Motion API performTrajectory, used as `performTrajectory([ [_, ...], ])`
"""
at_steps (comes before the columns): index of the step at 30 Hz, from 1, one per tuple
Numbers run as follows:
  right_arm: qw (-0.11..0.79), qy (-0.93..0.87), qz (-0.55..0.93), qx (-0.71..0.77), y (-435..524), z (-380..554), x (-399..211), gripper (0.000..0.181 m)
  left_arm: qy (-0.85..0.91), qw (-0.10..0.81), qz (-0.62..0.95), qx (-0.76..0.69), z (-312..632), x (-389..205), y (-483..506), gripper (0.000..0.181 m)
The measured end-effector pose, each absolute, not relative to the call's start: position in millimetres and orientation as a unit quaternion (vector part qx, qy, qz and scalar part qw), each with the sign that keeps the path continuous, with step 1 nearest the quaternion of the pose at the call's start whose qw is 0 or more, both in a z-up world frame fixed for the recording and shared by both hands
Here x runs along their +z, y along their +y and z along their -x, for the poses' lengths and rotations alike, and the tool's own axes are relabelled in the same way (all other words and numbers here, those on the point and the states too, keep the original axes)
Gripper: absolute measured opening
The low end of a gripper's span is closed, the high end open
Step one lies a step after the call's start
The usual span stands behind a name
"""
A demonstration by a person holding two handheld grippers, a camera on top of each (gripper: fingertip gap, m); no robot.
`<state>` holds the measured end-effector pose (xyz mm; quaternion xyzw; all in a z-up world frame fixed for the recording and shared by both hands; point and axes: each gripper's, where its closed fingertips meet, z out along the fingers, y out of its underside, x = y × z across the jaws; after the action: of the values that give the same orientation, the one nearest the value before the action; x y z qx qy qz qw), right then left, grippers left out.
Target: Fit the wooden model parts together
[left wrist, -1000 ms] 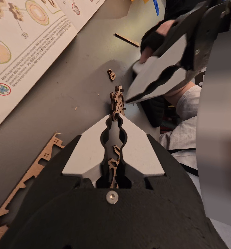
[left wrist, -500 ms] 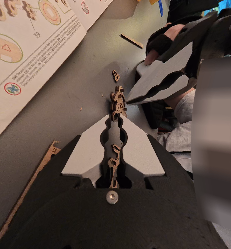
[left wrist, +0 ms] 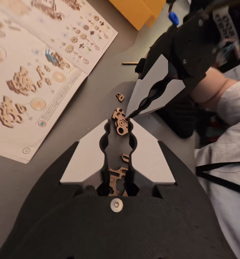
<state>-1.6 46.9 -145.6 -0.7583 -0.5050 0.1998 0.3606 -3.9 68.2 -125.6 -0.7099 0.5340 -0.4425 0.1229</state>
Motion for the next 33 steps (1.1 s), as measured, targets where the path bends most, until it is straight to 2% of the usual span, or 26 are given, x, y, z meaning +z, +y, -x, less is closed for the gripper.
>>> performTrajectory([
  [4, 0.373, -0.502, 0.754, 0.199, 47.1, 2.1, -141.2, 0.0, 0.617, 0.164, 0.674, -0.372, -0.1, -141.6, 58.4, 0.024],
  [11, 0.386, -0.498, 0.746, 0.214, 49.4, 1.9, -133.9, 0.0, 0.656, 0.158, 0.646, -0.358, 2.0, -151.6, 47.9, 0.02],
  [12, 0.393, -0.498, 0.743, 0.212, 49.9, 3.0, -132.7, 0.0, 0.657, 0.158, 0.644, -0.358, 1.9, -152.6, 47.5, 0.024],
  [16, 0.361, -0.508, 0.754, 0.207, 46.4, -1.0, -142.3, 0.0, 0.656, 0.157, 0.644, -0.36, 1.2, -152.6, 46.8, 0.022],
  [23, 0.384, -0.518, 0.733, 0.216, 40.1, 2.3, -130.5, 0.0, 0.653, 0.153, 0.645, -0.367, 0.0, -152.3, 45.8, 0.017],
  [27, 0.355, -0.511, 0.749, 0.229, 39.2, -2.5, -142.1, 0.0, 0.651, 0.15, 0.646, -0.371, -0.6, -151.6, 45.7, 0.017],
  [29, 0.385, -0.514, 0.73, 0.235, 36.9, 2.5, -129.5, 0.0, 0.654, 0.152, 0.644, -0.367, -0.3, -152.3, 45.4, 0.016],
  [33, 0.36, -0.509, 0.746, 0.233, 37.1, -2.5, -139.8, 0.0, 0.653, 0.152, 0.645, -0.366, -0.1, -151.5, 45.7, 0.016],
])
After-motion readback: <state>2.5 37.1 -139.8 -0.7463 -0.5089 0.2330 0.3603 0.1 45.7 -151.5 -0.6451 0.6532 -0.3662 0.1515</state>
